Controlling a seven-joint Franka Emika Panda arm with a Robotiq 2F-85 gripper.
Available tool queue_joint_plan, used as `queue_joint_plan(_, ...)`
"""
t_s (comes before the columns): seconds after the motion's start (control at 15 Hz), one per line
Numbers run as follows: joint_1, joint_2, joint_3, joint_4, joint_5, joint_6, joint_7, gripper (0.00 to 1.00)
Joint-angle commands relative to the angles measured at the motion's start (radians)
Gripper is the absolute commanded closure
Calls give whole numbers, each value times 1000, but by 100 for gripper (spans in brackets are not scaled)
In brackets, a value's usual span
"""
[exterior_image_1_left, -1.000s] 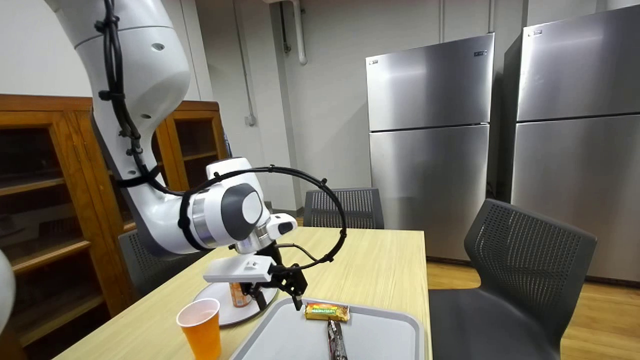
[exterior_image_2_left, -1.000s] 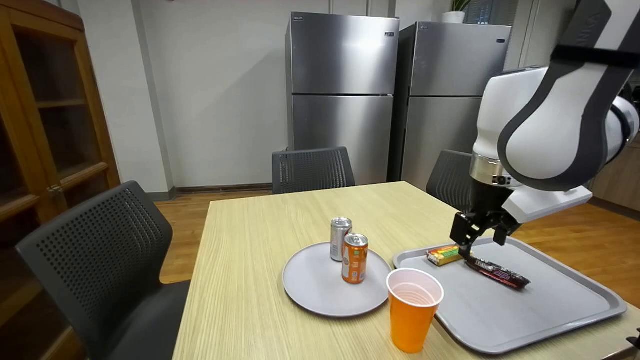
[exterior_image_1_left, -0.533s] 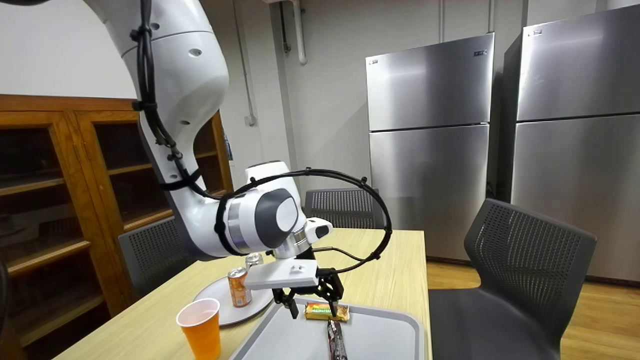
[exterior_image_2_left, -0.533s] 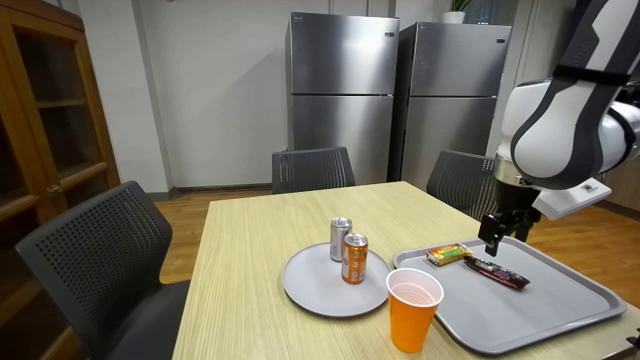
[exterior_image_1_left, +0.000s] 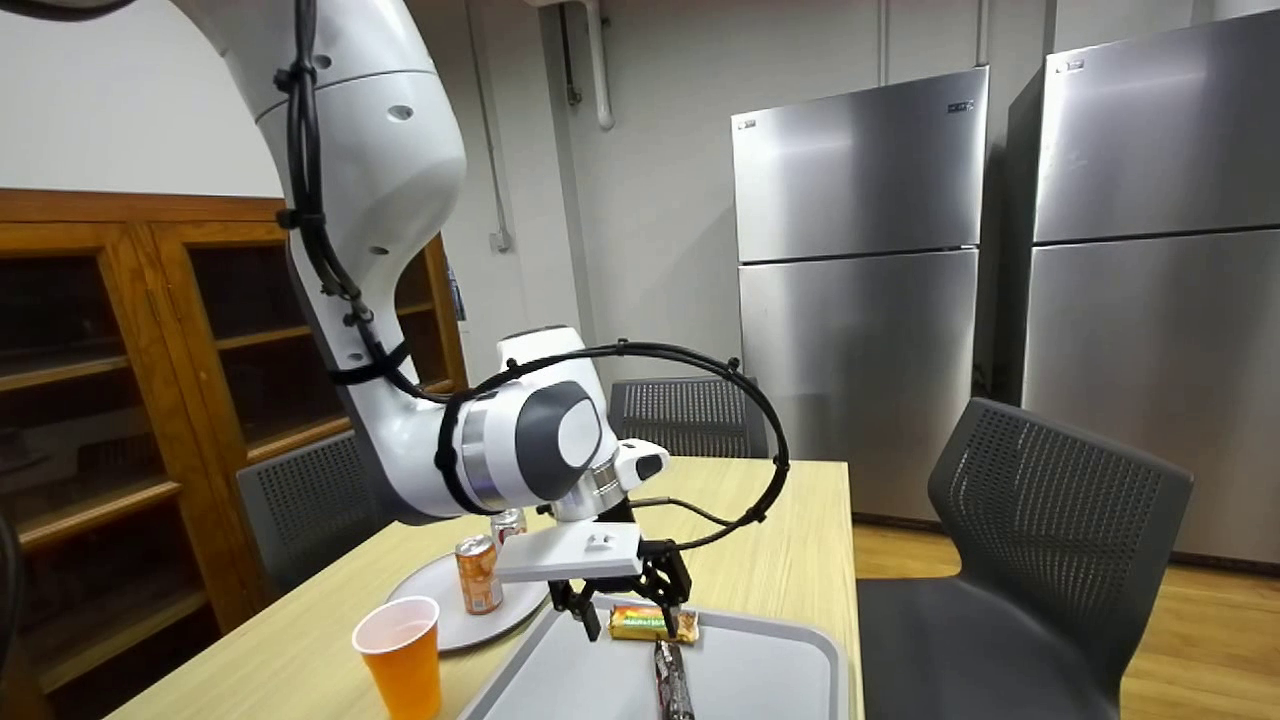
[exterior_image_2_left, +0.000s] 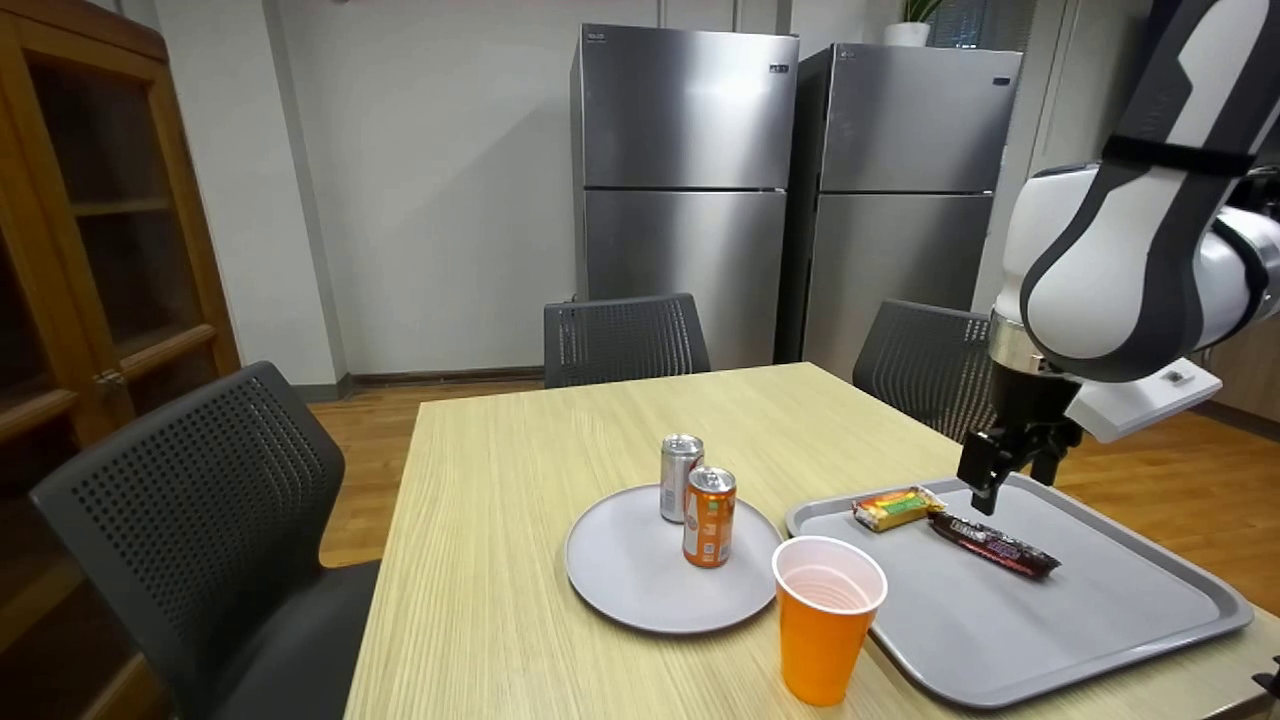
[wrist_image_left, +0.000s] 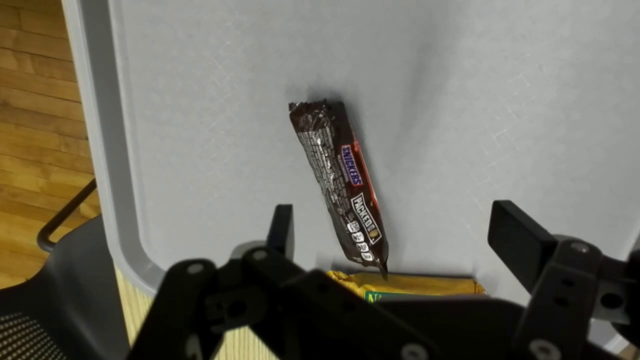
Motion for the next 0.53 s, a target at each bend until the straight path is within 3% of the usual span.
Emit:
queue_joint_plan(0.0,-4,0,3,3,3,-3,-4,0)
queue_joint_plan(0.47,-128,67,126,68,76,4,-97,0)
